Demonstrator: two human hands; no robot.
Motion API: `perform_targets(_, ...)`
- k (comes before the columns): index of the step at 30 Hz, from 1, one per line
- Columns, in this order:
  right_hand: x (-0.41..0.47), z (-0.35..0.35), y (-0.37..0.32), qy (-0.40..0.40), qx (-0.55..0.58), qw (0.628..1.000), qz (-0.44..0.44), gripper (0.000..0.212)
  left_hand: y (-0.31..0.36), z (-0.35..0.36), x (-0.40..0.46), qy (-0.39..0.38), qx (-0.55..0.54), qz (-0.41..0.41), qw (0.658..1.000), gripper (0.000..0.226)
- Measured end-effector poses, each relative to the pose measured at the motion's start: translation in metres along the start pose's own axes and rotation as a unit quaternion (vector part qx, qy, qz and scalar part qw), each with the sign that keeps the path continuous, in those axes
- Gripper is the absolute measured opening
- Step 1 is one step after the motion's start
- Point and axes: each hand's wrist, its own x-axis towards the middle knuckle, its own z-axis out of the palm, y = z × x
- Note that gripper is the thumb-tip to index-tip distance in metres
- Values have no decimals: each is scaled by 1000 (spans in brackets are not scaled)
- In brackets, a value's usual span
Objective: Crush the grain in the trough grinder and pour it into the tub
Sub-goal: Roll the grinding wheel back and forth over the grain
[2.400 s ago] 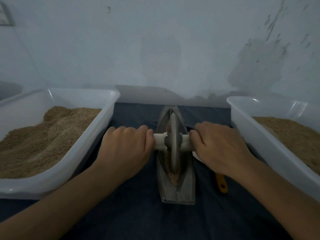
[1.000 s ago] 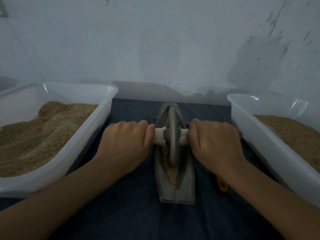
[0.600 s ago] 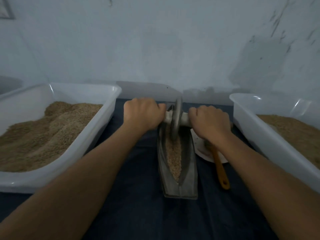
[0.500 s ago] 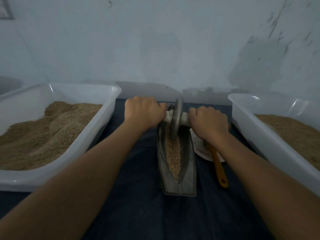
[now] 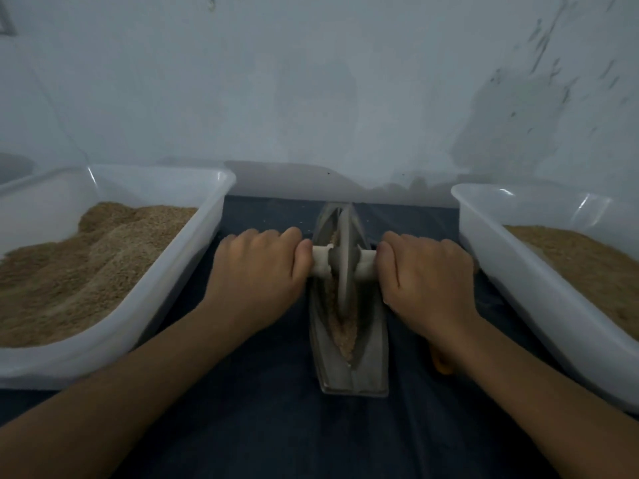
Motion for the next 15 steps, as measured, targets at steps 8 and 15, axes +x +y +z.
perform_targets(8, 55, 36, 15, -155, -29, 983, 90, 41, -4, 32, 74, -128, 26, -71, 989, 51)
perform_targets(15, -2, -1, 1, -44, -19, 999, 19, 39, 4, -3, 3, -6, 5, -16, 1000, 40)
